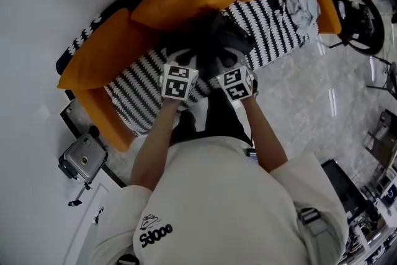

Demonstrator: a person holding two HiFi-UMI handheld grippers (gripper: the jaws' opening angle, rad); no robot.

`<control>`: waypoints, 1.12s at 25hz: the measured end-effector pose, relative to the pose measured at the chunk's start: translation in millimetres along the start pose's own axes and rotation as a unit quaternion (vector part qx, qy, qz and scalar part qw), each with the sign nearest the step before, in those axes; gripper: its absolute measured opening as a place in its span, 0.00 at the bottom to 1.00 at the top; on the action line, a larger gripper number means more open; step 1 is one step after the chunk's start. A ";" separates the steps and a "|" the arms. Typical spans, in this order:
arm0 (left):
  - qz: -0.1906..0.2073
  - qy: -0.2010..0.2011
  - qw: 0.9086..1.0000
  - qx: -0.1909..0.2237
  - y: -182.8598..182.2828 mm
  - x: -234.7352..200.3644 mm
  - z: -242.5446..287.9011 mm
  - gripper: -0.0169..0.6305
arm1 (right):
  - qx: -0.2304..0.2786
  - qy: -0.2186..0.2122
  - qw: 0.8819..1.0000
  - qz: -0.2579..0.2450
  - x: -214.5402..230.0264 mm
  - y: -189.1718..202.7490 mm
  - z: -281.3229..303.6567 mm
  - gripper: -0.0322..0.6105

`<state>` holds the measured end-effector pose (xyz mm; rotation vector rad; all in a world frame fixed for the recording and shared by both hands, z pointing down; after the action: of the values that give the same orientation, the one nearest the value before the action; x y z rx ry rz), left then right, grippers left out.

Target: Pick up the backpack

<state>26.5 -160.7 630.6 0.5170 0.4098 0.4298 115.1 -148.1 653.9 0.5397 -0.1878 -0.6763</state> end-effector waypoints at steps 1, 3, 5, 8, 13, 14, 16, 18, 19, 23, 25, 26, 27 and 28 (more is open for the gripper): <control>0.007 0.004 1.000 0.005 -1.8 7.5 -3.8 0.04 | 0.007 0.004 1.000 0.012 0.4 1.1 -8.2 0.19; 0.019 0.013 1.000 0.019 -6.7 21.9 -12.3 0.04 | 0.023 0.008 0.999 0.040 2.5 1.8 -25.1 0.18; 0.029 0.020 0.998 0.043 -13.3 34.5 -23.3 0.04 | 0.042 0.015 0.997 0.070 4.6 0.0 -43.7 0.17; 0.048 0.020 0.995 0.084 -22.8 50.9 -43.9 0.04 | 0.069 0.024 0.992 0.100 1.4 -4.1 -71.3 0.17; 0.060 0.022 0.991 0.122 -28.8 70.3 -75.0 0.04 | 0.101 0.022 0.987 0.124 -12.2 -8.4 -108.8 0.17; 0.062 0.024 0.990 0.128 -28.9 72.3 -80.7 0.04 | 0.107 0.017 0.986 0.128 -15.4 -9.5 -114.8 0.17; 0.068 0.027 0.987 0.143 -30.0 77.3 -94.6 0.04 | 0.118 0.006 0.983 0.137 -23.0 -11.9 -127.6 0.16; 0.073 0.027 0.984 0.159 -32.1 82.1 -111.7 0.04 | 0.130 -0.003 0.981 0.146 -32.3 -16.7 -141.8 0.16; 0.075 0.026 0.982 0.169 -34.3 83.8 -121.4 0.04 | 0.139 -0.005 0.979 0.150 -36.7 -20.9 -149.6 0.16; 0.080 0.020 0.974 0.211 -44.0 86.6 -163.3 0.04 | 0.179 -0.004 0.970 0.163 -54.7 -41.8 -181.7 0.16; 0.079 0.022 0.970 0.229 -46.8 86.9 -184.4 0.04 | 0.198 0.000 0.967 0.163 -64.5 -52.5 -197.3 0.16; 0.076 0.023 0.968 0.238 -48.2 87.0 -195.0 0.04 | 0.208 0.001 0.964 0.163 -69.4 -58.0 -205.3 0.16; 0.073 0.026 0.966 0.246 -49.8 87.7 -205.9 0.04 | 0.219 0.000 0.962 0.165 -74.2 -63.2 -213.9 0.16; 0.069 0.029 0.964 0.254 -51.7 89.7 -217.0 0.04 | 0.232 -0.003 0.958 0.171 -78.5 -67.6 -223.3 0.16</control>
<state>13.1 -74.8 406.5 1.0383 0.5466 0.4762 92.7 -49.8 429.4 0.9302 -0.4419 -0.2910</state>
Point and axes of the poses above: the fingertips, and each gripper's own axes: z forward along the fingers, x to its right, y out of its underside, the point moved 1 cm from there along -z, backward along the fingers, and after that the axes turned 5 degrees about -x, right-handed, at the moved point
